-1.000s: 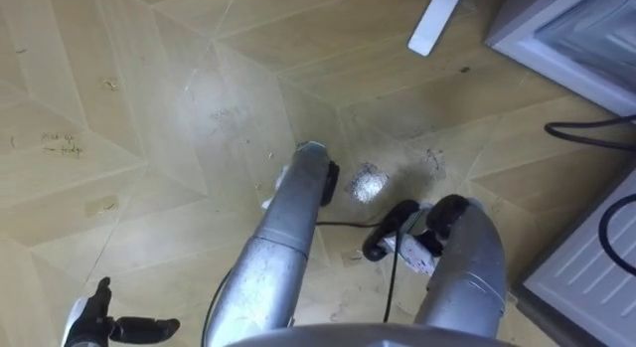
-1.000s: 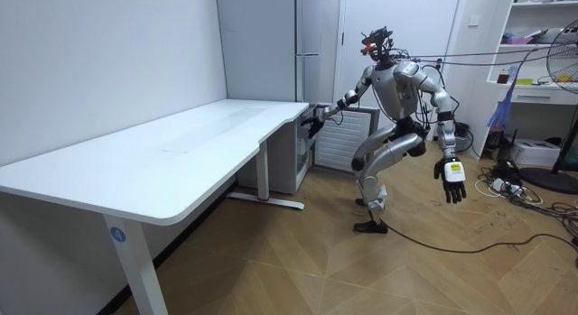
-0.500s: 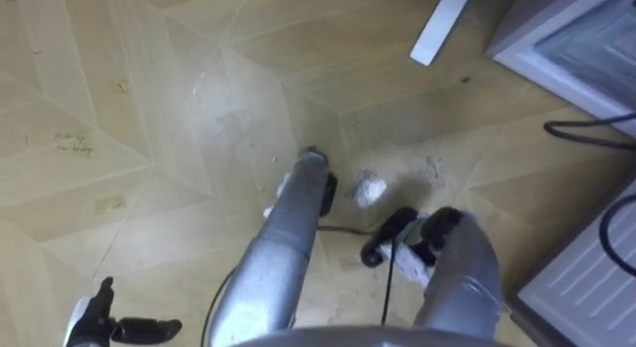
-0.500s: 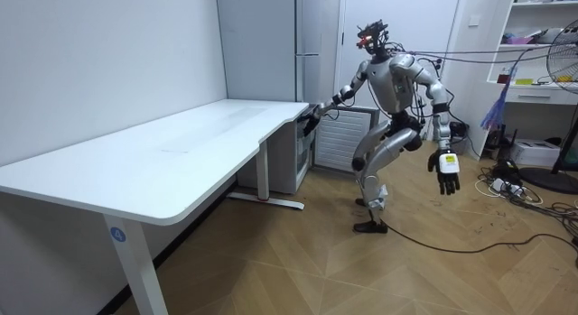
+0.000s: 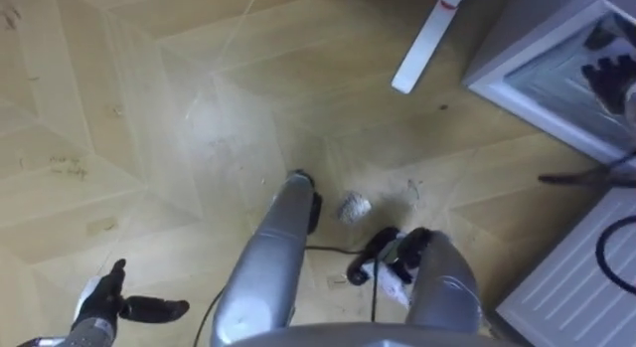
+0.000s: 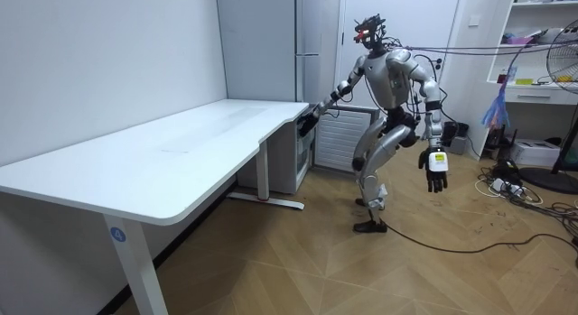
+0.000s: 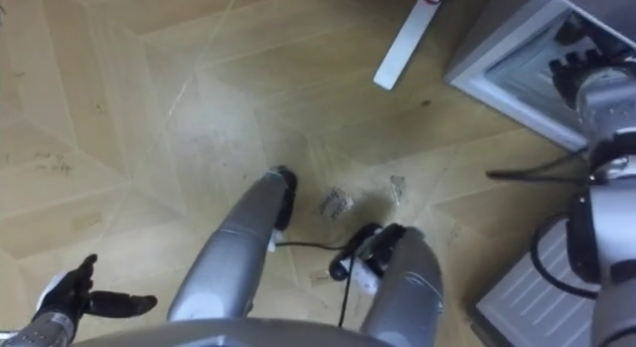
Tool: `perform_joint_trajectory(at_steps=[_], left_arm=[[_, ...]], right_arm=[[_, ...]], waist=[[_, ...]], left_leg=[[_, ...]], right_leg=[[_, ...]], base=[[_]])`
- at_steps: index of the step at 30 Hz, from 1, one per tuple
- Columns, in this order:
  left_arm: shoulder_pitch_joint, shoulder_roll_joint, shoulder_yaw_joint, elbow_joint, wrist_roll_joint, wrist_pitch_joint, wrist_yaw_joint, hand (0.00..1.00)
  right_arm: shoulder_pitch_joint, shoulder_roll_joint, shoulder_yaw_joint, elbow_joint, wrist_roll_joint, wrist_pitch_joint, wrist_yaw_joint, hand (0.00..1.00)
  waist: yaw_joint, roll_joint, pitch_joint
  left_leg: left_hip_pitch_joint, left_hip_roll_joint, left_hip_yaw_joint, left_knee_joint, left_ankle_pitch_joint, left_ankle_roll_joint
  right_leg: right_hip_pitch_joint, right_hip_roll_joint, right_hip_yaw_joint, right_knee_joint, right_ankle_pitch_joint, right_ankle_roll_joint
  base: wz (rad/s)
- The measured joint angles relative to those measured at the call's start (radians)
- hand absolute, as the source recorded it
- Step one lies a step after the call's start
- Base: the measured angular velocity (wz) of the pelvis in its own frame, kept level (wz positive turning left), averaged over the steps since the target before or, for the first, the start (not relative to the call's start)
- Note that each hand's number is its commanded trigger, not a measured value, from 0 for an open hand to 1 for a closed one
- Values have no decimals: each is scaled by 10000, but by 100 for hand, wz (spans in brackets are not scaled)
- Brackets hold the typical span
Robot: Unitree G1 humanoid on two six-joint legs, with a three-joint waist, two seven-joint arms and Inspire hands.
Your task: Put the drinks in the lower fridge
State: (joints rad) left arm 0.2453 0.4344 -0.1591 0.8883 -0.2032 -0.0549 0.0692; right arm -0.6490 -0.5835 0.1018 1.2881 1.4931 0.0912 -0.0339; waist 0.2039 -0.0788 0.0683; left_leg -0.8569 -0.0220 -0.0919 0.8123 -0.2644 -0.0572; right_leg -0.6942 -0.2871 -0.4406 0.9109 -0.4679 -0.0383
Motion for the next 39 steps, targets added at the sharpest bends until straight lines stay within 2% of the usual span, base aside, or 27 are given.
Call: perform_joint_trajectory(at_steps=[1, 3, 5, 6, 8, 9, 10, 11, 12, 13, 15, 16, 18, 20, 21, 23, 25, 27, 28, 31, 33, 35, 39], left_arm=[[-40, -1, 2, 118, -11, -3, -31, 0], [-107, -4, 27, 305, -17, 12, -58, 0], [-227, -18, 90, 482, -21, -1, -58, 0], [-232, -23, 130, 501, -24, -37, -59, 0], [-224, -189, 651, 787, 84, -195, -22, 0], [-218, -264, 829, 854, 150, -194, 22, 0], [-217, -317, 889, 953, 180, -195, 102, 0], [-212, -324, 888, 985, 235, -193, 115, 0], [-206, -334, 889, 985, 269, -193, 138, 0], [-167, -390, 894, 911, 402, -197, 225, 0], [-118, -478, 894, 782, 489, -266, 376, 0], [-89, -487, 927, 702, 501, -325, 427, 0], [-41, -631, 1109, 507, 526, -335, 698, 0], [-62, -854, 1204, 589, 694, -348, 914, 0], [-62, -914, 1217, 606, 751, -367, 965, 0], [-17, -1139, 1272, 589, 1134, -372, 1102, 0], [148, -1234, 1319, 443, 1190, -344, 1205, 0], [187, -1396, 1575, 406, 1195, -338, 1224, 0], [192, -1414, 1592, 395, 1201, -334, 1249, 0], [201, -1434, 1588, 378, 1285, -274, 1242, 0], [198, -1444, 1589, 328, 1285, -196, 1240, 0], [233, -1449, 1591, 358, 1285, -74, 1193, 0], [350, -1445, 1647, 363, 1387, 126, 1128, 0]], right_arm=[[298, 18, 164, -7, -262, 26, 408, 0], [797, 28, 237, -155, -677, 112, 938, 0], [1592, 29, 235, -485, -1319, 149, 1493, 0], [1820, 31, 231, -551, -1477, 165, 1644, 0], [2955, 28, -231, -1295, -1938, 105, 2075, 0], [3214, 29, -358, -1504, -2092, 89, 2162, 0], [3641, 32, -484, -1813, -2439, 47, 2269, 0], [3996, 39, -529, -2080, -2829, -70, 2322, 0], [4168, 38, -581, -2186, -3062, -116, 2351, 0], [4587, 40, -726, -2512, -3671, -142, 2333, 0], [5334, 50, -981, -3183, -4501, -202, 2286, 0], [5785, 54, -1105, -3575, -4930, -249, 2189, 0], [6573, 249, -1507, -4641, -5920, -247, 1816, 0], [7108, 649, -1768, -5763, -7113, -237, 1347, 0], [7247, 724, -1879, -6064, -7317, -244, 1231, 0], [7753, 989, -2709, -7337, -8407, -417, 481, 0], [7873, 1012, -2889, -8052, -9185, -476, -201, 0], [8019, 1011, -3156, -8868, -9841, -701, -905, 0], [8013, 1009, -3339, -9301, -10319, -950, -1370, 0], [7829, 1011, -3930, -10090, -11467, -1370, -2513, 0], [7803, 1010, -4354, -10376, -11837, -1569, -3203, 0], [7848, 1004, -4831, -10806, -11961, -1602, -3986, 0], [7850, 983, -5335, -11029, -12288, -1664, -4856, 0]], waist=[[-5, -17, 10], [-80, -27, 14], [-302, -35, 16], [-355, -46, 11], [-506, -196, -65], [-591, -215, -87], [-746, -228, -146], [-928, -254, -239], [-999, -279, -289], [-1180, -326, -418], [-1308, -367, -498], [-1459, -434, -605], [-1717, -463, -636], [-1974, -534, -694], [-2036, -530, -700], [-2130, -508, -712], [-2249, -536, -704], [-2441, -534, -699], [-2533, -534, -697], [-2833, -521, -694], [-2851, -536, -688], [-2865, -531, -667], [-3082, -527, -658]], left_leg=[[318, 127, 114, -257, 13, 22], [794, 235, 127, -619, 31, 46], [1542, 264, 147, -1146, 58, 90], [1760, 272, 214, -1327, 80, 123], [2592, 336, 528, -2027, 138, 216], [2773, 351, 591, -2159, 145, 228], [3133, 390, 667, -2429, 160, 252], [3464, 467, 780, -2696, 170, 269], [3666, 471, 797, -2848, 183, 287], [4072, 456, 863, -3172, 192, 302], [4800, 453, 947, -3631, 211, 332], [5260, 452, 1041, -3946, 219, 342], [6025, 408, 1078, -4537, 272, 378], [6859, 362, 1190, -5231, 412, 372], [7019, 341, 1178, -5380, 449, 372], [7581, 347, 1055, -5833, 570, 355], [7825, 377, 998, -5910, 572, 350], [7908, 375, 1204, -5931, 569, 346], [7946, 395, 1251, -5967, 569, 346], [8160, 441, 1390, -6164, 598, 298], [8223, 444, 1469, -6198, 598, 298], [8315, 445, 1612, -6245, 598, 298], [8336, 447, 1725, -6254, 599, 298]], right_leg=[[320, 158, -4, -385, 106, 50], [866, 366, -76, -968, 264, 128], [1692, 606, -183, -1729, 457, 295], [1908, 628, -200, -1945, 514, 332], [2635, 793, -44, -2770, 793, 503], [2810, 834, -18, -2976, 886, 545], [3183, 970, 53, -3383, 1074, 616], [3504, 1135, 179, -3867, 1320, 654], [3687, 1197, 262, -4098, 1409, 688], [4045, 1250, 301, -4465, 1539, 757], [4628, 1386, 596, -5015, 1780, 855], [5060, 1448, 599, -5448, 1898, 904], [5669, 1491, 624, -5895, 2026, 953], [6177, 1492, 955, -6151, 2097, 978], [6275, 1495, 1020, -6222, 2102, 981], [6311, 1508, 1273, -6065, 2112, 972], [6442, 1551, 1437, -6053, 2114, 969], [6694, 1615, 1617, -6470, 2143, 973], [6793, 1676, 1668, -6703, 2192, 965], [6897, 1753, 1927, -6754, 2216, 948], [6894, 1756, 1998, -6766, 2221, 951], [6900, 1757, 2070, -6765, 2231, 963], [6874, 1757, 2179, -6765, 2234, 970]], base=[[-18], [-11], [2], [0], [-23], [-27], [-31], [-33], [-31], [-23], [-28], [-30], [-21], [-37], [-38], [-38], [-41], [-24], [-18], [-6], [-11], [-16], [-7]])
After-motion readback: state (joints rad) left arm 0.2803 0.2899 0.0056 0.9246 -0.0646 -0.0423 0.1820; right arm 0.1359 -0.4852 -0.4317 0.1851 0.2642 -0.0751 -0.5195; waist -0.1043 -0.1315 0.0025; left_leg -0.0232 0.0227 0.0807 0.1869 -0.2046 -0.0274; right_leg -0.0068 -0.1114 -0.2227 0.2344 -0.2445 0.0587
